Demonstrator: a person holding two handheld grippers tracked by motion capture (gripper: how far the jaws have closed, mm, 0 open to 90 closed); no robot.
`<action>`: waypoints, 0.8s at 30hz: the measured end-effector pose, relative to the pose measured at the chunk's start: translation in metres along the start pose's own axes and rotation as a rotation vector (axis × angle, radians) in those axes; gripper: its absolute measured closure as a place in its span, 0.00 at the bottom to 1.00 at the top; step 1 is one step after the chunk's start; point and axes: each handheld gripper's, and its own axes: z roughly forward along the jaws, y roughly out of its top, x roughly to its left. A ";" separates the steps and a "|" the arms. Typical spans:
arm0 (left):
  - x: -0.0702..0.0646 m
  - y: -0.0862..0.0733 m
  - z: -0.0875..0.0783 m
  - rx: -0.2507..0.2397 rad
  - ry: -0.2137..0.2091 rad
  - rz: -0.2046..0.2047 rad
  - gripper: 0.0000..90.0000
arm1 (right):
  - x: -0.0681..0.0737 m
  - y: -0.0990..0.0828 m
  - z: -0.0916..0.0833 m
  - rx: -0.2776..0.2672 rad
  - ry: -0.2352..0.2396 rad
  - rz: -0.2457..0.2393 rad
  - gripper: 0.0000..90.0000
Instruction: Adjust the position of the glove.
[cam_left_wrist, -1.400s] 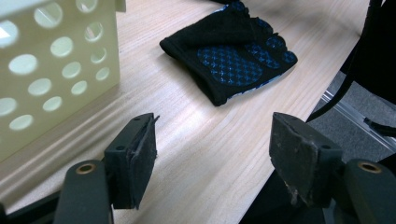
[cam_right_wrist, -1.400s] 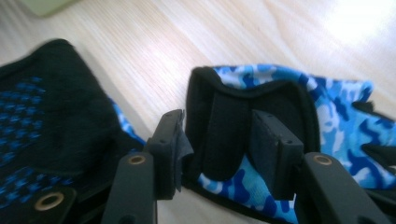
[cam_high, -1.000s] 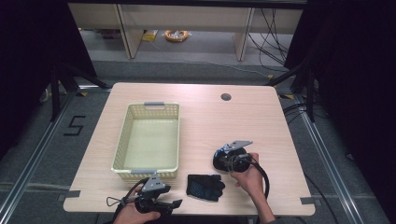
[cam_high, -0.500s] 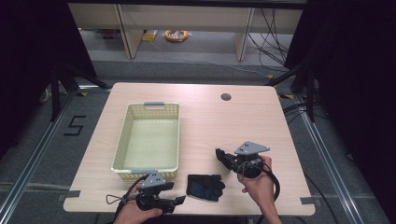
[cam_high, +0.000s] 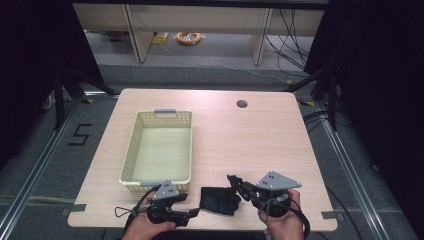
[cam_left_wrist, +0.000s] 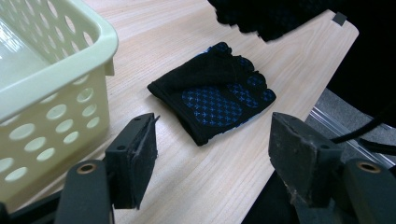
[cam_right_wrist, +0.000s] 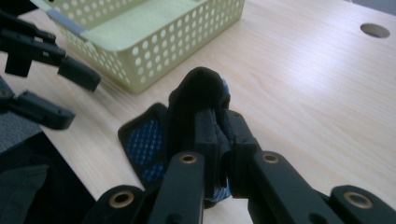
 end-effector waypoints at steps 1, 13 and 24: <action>-0.001 0.000 0.000 0.001 0.010 -0.019 0.36 | 0.001 -0.002 -0.001 0.002 -0.005 0.015 0.96; -0.001 0.000 0.001 0.003 -0.006 -0.014 0.35 | 0.018 -0.015 0.012 0.100 0.004 0.047 0.95; -0.004 0.002 0.004 0.011 -0.018 0.005 0.36 | 0.035 -0.008 0.060 0.173 0.108 0.065 0.90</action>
